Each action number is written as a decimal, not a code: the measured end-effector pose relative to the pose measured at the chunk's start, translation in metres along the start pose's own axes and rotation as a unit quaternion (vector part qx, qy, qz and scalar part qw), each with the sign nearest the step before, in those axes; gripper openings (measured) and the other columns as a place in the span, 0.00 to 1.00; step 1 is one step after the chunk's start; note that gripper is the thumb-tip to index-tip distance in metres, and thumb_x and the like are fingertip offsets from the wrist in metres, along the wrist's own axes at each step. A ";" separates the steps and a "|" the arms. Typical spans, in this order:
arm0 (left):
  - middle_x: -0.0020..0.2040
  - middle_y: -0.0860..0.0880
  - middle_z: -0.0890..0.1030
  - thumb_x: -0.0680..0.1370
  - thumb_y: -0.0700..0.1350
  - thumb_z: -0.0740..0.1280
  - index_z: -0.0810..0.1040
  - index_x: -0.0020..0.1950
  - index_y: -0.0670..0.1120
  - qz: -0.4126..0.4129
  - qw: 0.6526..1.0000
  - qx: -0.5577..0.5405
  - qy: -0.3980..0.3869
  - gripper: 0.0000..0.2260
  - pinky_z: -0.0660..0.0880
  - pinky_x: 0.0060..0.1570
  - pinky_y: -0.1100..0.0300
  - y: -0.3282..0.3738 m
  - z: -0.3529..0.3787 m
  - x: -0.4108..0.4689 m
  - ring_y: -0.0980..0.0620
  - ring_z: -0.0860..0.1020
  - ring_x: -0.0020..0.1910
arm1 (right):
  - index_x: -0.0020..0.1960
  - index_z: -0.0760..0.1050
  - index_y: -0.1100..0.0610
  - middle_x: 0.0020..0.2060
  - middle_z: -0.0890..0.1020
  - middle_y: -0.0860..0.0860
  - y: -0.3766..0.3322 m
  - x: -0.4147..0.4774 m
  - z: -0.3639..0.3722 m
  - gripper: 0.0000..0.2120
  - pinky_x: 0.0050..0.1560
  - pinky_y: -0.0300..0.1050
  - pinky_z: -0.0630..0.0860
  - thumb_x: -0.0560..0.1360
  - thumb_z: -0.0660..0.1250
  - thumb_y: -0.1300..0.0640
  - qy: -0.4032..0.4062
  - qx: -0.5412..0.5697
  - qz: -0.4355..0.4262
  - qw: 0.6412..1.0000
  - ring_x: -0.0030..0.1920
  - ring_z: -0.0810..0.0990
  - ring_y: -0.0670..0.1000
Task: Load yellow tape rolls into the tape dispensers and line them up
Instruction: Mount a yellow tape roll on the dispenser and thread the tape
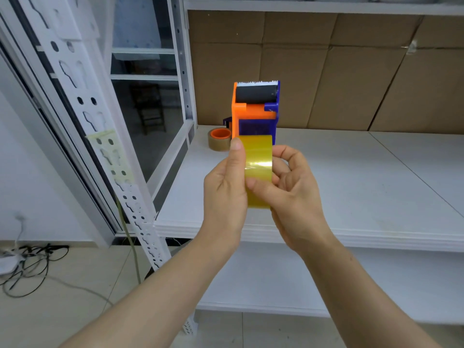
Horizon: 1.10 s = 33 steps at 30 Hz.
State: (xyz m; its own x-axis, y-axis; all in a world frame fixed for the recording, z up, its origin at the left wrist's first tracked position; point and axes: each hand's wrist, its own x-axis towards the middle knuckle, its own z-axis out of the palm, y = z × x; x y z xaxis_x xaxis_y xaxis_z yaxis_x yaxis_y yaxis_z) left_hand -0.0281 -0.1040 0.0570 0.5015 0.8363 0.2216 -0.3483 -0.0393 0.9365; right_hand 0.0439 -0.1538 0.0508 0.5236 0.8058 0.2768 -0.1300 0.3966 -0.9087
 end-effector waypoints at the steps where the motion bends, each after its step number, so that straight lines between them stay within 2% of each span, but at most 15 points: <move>1: 0.36 0.48 0.84 0.79 0.56 0.55 0.83 0.41 0.49 0.002 1.000 0.005 -0.004 0.21 0.79 0.44 0.61 0.002 0.001 0.000 0.53 0.82 0.39 | 0.57 0.66 0.56 0.47 0.83 0.50 0.000 -0.001 0.000 0.24 0.45 0.39 0.80 0.64 0.70 0.65 -0.004 0.002 -0.007 1.000 0.46 0.83 0.47; 3: 0.40 0.45 0.84 0.75 0.59 0.58 0.83 0.45 0.48 0.005 1.000 0.014 -0.020 0.20 0.79 0.48 0.58 0.006 0.002 -0.003 0.52 0.82 0.42 | 0.57 0.66 0.56 0.47 0.83 0.51 0.000 -0.004 -0.001 0.22 0.48 0.42 0.80 0.66 0.69 0.62 -0.001 0.012 -0.018 1.000 0.47 0.82 0.48; 6: 0.40 0.50 0.84 0.69 0.55 0.65 0.82 0.46 0.47 0.011 0.999 -0.004 -0.044 0.14 0.80 0.45 0.62 0.007 0.004 -0.008 0.55 0.82 0.42 | 0.54 0.68 0.54 0.43 0.84 0.48 -0.001 -0.006 -0.004 0.15 0.48 0.43 0.78 0.68 0.65 0.59 0.000 0.009 -0.026 1.000 0.47 0.81 0.49; 10: 0.40 0.50 0.83 0.75 0.48 0.65 0.82 0.46 0.47 0.009 0.999 -0.020 -0.039 0.08 0.80 0.45 0.58 0.005 0.006 -0.010 0.55 0.81 0.41 | 0.54 0.67 0.57 0.42 0.83 0.49 -0.009 -0.007 -0.010 0.17 0.41 0.44 0.77 0.65 0.61 0.62 -0.012 0.038 -0.005 0.999 0.46 0.79 0.52; 13: 0.39 0.51 0.83 0.77 0.49 0.63 0.82 0.44 0.50 0.017 1.000 -0.007 -0.016 0.08 0.80 0.43 0.59 0.004 0.008 -0.008 0.56 0.81 0.39 | 0.57 0.68 0.58 0.42 0.83 0.48 -0.012 -0.008 -0.007 0.19 0.42 0.41 0.79 0.67 0.66 0.56 0.009 0.020 -0.006 1.000 0.44 0.81 0.48; 15: 0.38 0.51 0.83 0.78 0.53 0.60 0.82 0.42 0.52 0.022 1.000 0.007 -0.007 0.13 0.80 0.39 0.65 0.005 0.010 -0.008 0.58 0.81 0.38 | 0.55 0.69 0.58 0.41 0.84 0.47 -0.010 -0.009 -0.003 0.18 0.43 0.38 0.79 0.67 0.68 0.54 0.039 0.000 -0.026 0.999 0.43 0.82 0.45; 17: 0.36 0.50 0.83 0.78 0.56 0.57 0.82 0.44 0.50 0.008 1.000 0.003 -0.007 0.18 0.78 0.36 0.68 0.007 0.014 -0.008 0.59 0.81 0.36 | 0.49 0.69 0.53 0.36 0.83 0.42 -0.007 -0.008 0.001 0.11 0.40 0.36 0.78 0.71 0.69 0.55 0.088 -0.046 -0.056 0.993 0.38 0.80 0.41; 19: 0.35 0.50 0.83 0.76 0.59 0.55 0.82 0.45 0.47 0.000 1.000 0.000 -0.015 0.21 0.78 0.35 0.68 0.008 0.018 -0.008 0.59 0.81 0.34 | 0.44 0.68 0.50 0.31 0.81 0.40 -0.004 -0.006 0.005 0.07 0.38 0.38 0.76 0.75 0.66 0.56 0.140 -0.070 -0.073 0.985 0.35 0.78 0.40; 21: 0.33 0.51 0.82 0.73 0.60 0.56 0.81 0.45 0.47 0.001 1.000 0.003 -0.026 0.21 0.78 0.34 0.67 0.009 0.022 -0.009 0.59 0.81 0.34 | 0.42 0.67 0.50 0.28 0.79 0.41 -0.003 -0.003 0.008 0.06 0.37 0.41 0.74 0.76 0.64 0.55 0.186 -0.058 -0.076 0.978 0.33 0.76 0.41; 23: 0.34 0.53 0.82 0.78 0.54 0.59 0.81 0.45 0.47 -0.003 0.999 0.002 -0.039 0.15 0.77 0.34 0.67 0.006 0.024 -0.010 0.60 0.80 0.34 | 0.42 0.67 0.51 0.27 0.79 0.41 -0.003 0.002 0.009 0.07 0.39 0.43 0.75 0.76 0.63 0.51 0.211 -0.059 -0.067 0.973 0.34 0.76 0.42; 25: 0.35 0.55 0.82 0.79 0.44 0.61 0.79 0.46 0.48 -0.006 0.999 -0.007 -0.046 0.08 0.76 0.35 0.68 0.003 0.023 -0.008 0.62 0.80 0.36 | 0.43 0.68 0.51 0.32 0.80 0.44 -0.004 0.005 0.009 0.10 0.42 0.46 0.78 0.76 0.60 0.46 0.213 -0.068 -0.054 0.973 0.38 0.79 0.45; 26: 0.37 0.55 0.82 0.79 0.42 0.61 0.79 0.47 0.48 -0.005 0.999 -0.007 -0.048 0.07 0.76 0.36 0.68 0.002 0.022 -0.008 0.62 0.80 0.37 | 0.43 0.68 0.51 0.35 0.80 0.45 -0.004 0.006 0.009 0.11 0.44 0.47 0.78 0.76 0.59 0.45 0.209 -0.070 -0.051 0.974 0.39 0.80 0.46; 28: 0.39 0.54 0.82 0.79 0.44 0.61 0.79 0.48 0.48 0.005 0.999 -0.001 -0.037 0.07 0.77 0.38 0.67 0.000 0.020 -0.005 0.60 0.81 0.39 | 0.43 0.68 0.51 0.35 0.80 0.45 -0.004 0.008 0.008 0.10 0.43 0.45 0.79 0.77 0.58 0.45 0.195 -0.079 -0.054 0.976 0.40 0.80 0.46; 33: 0.36 0.55 0.82 0.79 0.48 0.63 0.80 0.43 0.50 0.000 1.000 -0.005 0.005 0.09 0.78 0.36 0.67 0.003 0.020 0.004 0.61 0.80 0.37 | 0.47 0.67 0.51 0.31 0.80 0.40 0.000 0.011 0.008 0.06 0.43 0.45 0.77 0.77 0.62 0.50 0.155 -0.086 -0.064 0.982 0.41 0.78 0.44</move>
State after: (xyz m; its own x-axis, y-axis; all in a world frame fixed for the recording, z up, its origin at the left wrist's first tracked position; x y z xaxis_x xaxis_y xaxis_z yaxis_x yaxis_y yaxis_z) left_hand -0.0111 -0.1115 0.0666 0.4934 0.8418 0.2190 -0.3558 -0.0344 0.9339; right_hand 0.0432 -0.1416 0.0562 0.7605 0.5717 0.3080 0.0836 0.3842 -0.9195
